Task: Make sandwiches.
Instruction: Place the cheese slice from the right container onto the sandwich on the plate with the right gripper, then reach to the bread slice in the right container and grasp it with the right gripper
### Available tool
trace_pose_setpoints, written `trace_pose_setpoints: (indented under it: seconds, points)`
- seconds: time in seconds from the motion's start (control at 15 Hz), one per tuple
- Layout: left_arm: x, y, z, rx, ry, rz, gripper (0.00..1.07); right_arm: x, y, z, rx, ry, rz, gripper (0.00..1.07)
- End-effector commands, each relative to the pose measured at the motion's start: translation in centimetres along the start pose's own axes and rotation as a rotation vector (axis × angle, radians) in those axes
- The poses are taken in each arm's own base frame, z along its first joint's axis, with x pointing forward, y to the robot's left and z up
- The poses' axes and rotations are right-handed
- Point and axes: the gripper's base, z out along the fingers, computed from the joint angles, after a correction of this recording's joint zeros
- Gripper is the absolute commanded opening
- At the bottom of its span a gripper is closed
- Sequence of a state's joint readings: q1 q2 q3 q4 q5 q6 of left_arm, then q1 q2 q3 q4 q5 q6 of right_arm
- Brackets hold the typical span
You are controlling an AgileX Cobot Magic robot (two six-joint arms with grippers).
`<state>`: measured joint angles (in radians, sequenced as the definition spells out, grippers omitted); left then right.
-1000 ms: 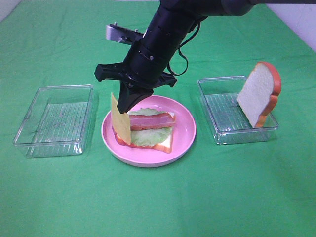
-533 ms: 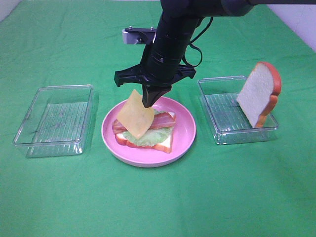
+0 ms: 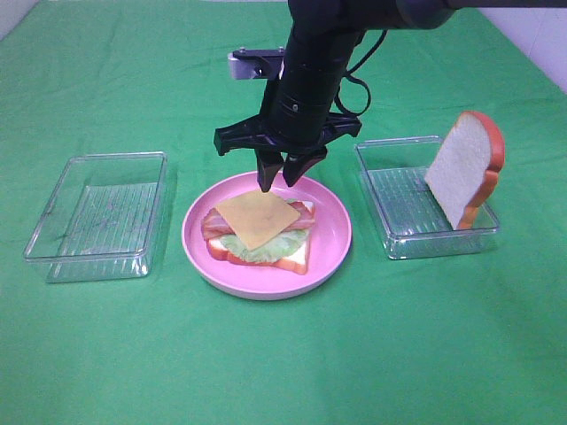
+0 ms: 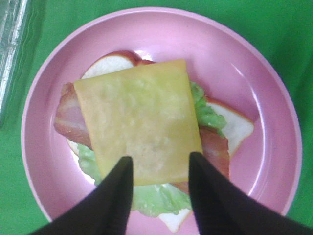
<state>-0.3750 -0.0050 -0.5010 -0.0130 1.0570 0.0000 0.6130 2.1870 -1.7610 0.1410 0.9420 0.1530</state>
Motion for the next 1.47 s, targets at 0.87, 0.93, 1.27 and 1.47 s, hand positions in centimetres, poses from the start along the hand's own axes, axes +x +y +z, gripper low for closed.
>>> trace_pose_setpoints:
  seconds: [0.87, 0.93, 1.27, 1.47]
  points:
    - [0.0, 0.0, -0.1, 0.005, -0.018, 0.001, 0.79, 1.0, -7.6, -11.7, 0.19, -0.109, 0.134, 0.71]
    - [0.0, 0.0, -0.1, 0.005, -0.018, 0.001, 0.79, 1.3, -9.1, -12.9, 0.199, -0.125, 0.167, 0.71]
    - [0.0, 0.0, -0.1, 0.005, -0.018, 0.001, 0.79, 3.4, -15.5, -16.2, 0.237, -0.085, 0.295, 0.71]
    - [0.0, 0.0, -0.1, 0.005, -0.018, 0.001, 0.79, 3.9, -17.8, -14.9, 0.167, -0.027, 0.321, 0.71]
